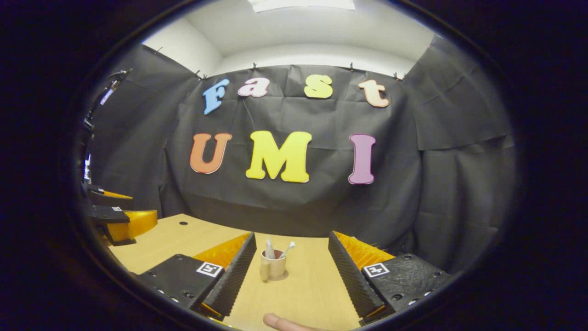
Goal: Put the toothbrush and toothpaste on the desktop into the cup, then pick up the cup and place it on the coaster on the desktop.
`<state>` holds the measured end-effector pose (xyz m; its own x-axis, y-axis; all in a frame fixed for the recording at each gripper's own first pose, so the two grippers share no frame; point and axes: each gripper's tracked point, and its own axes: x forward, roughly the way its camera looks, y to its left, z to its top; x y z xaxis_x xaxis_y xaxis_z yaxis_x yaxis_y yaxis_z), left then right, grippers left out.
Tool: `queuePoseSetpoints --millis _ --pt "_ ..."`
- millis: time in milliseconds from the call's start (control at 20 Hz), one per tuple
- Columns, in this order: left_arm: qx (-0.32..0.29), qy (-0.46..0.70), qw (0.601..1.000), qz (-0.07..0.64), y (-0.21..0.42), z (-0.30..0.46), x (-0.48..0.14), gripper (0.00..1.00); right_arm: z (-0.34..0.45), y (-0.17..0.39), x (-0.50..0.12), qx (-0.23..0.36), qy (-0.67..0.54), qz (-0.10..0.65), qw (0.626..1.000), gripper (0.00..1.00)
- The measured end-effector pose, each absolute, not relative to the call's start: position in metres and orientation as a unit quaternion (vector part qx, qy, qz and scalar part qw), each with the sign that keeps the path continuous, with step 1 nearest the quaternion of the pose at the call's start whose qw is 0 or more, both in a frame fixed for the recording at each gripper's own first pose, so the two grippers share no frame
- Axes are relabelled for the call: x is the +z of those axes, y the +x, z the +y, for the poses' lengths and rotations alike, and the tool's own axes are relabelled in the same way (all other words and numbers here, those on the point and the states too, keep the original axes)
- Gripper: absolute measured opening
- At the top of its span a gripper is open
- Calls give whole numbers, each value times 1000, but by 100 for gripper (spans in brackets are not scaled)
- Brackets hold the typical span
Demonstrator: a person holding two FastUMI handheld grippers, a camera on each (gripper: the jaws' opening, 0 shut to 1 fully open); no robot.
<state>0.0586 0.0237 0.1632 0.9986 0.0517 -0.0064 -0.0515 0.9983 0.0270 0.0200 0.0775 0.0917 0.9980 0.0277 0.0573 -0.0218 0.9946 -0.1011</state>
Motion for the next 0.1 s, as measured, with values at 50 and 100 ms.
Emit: queuePoseSetpoints --millis 50,100 --pt "26 15 1000 -2 60 24 165 98 85 24 91 18 -57 -33 998 95" --pt "27 12 1000 0 62 24 163 97 93 30 91 22 -65 -34 997 95"
